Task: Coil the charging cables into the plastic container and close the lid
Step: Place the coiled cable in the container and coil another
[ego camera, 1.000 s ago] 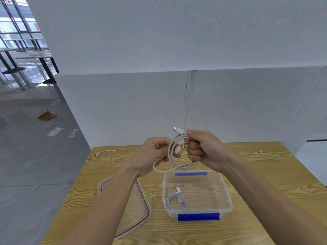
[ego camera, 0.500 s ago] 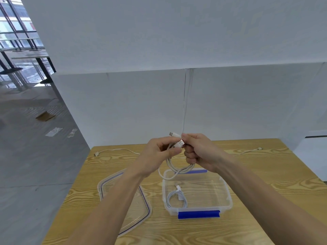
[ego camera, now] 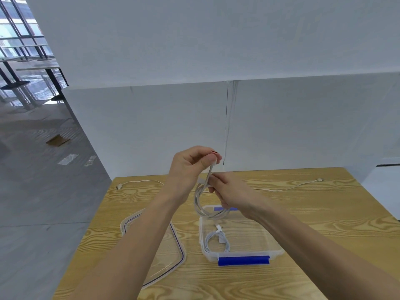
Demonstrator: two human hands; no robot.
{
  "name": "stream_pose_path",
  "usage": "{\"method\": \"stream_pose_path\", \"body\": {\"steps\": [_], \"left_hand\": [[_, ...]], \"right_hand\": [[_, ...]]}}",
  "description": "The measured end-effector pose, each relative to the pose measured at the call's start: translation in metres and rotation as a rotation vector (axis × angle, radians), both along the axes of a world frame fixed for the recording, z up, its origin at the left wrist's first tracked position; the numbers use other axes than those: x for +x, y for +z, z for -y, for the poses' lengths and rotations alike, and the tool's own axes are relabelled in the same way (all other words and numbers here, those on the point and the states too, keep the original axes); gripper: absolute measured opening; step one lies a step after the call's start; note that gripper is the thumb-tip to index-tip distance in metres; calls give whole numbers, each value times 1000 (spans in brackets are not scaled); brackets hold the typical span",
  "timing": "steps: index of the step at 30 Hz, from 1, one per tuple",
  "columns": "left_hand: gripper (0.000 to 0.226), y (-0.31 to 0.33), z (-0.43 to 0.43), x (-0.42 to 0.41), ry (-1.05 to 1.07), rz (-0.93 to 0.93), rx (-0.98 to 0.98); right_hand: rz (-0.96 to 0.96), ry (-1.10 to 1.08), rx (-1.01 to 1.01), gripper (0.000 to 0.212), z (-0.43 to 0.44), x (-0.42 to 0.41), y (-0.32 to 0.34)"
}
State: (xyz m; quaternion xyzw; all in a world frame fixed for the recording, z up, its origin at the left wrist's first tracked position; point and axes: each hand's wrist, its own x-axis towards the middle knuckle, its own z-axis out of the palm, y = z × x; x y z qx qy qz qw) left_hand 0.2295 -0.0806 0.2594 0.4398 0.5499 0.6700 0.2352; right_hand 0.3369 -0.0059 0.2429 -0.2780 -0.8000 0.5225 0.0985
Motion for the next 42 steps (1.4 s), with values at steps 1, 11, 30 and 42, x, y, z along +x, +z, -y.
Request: {"method": "stream_pose_path", "body": {"steps": [1,11,30,42], "left_hand": [[15,1,-1,0,-2,-11,-3],[5,-5,-12,-1,45,-4,-195],[24,-42,-10,14,-125,-351,-437],[24,-91,-28,27,94,-597,-715]], "right_hand": [[11,7,58,36,0,0,0],[39,175,-80,37,-18,9,-2],[-253,74,-795,43,-62,40,-42],[-261,-191,-668,16,-76,57,-89]]}}
